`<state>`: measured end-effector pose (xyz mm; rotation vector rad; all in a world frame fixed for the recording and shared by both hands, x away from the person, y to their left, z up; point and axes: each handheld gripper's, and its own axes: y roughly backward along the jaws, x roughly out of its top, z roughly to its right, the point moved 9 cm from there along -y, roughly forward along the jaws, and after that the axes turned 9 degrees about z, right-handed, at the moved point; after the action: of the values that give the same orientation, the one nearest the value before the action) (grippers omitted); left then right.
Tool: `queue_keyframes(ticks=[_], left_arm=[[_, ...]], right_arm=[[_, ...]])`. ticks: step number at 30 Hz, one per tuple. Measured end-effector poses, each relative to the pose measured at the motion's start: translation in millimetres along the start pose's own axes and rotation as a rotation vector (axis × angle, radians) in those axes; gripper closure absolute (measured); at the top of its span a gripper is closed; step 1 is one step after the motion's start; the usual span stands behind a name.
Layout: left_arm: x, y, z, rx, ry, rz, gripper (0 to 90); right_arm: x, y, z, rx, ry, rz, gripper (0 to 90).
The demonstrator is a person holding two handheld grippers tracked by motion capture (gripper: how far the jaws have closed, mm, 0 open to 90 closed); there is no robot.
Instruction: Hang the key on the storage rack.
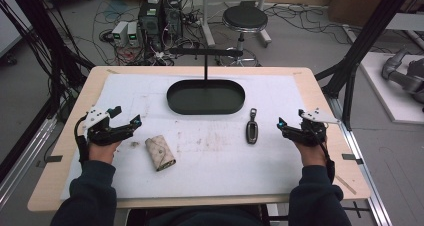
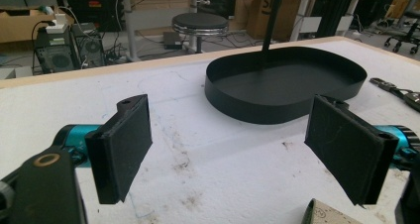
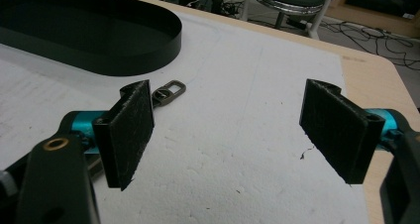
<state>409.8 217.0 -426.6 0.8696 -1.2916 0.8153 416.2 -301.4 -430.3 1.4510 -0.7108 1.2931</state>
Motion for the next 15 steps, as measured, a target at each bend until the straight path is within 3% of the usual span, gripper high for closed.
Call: queue_keyframes(ticks=[15], left_arm=[[-3.9, 2.5, 1.0, 0.019, -0.011, -0.006, 18.1]], right_arm=[[1.5, 0.7, -0.6, 0.008, -0.019, 0.008, 21.7]])
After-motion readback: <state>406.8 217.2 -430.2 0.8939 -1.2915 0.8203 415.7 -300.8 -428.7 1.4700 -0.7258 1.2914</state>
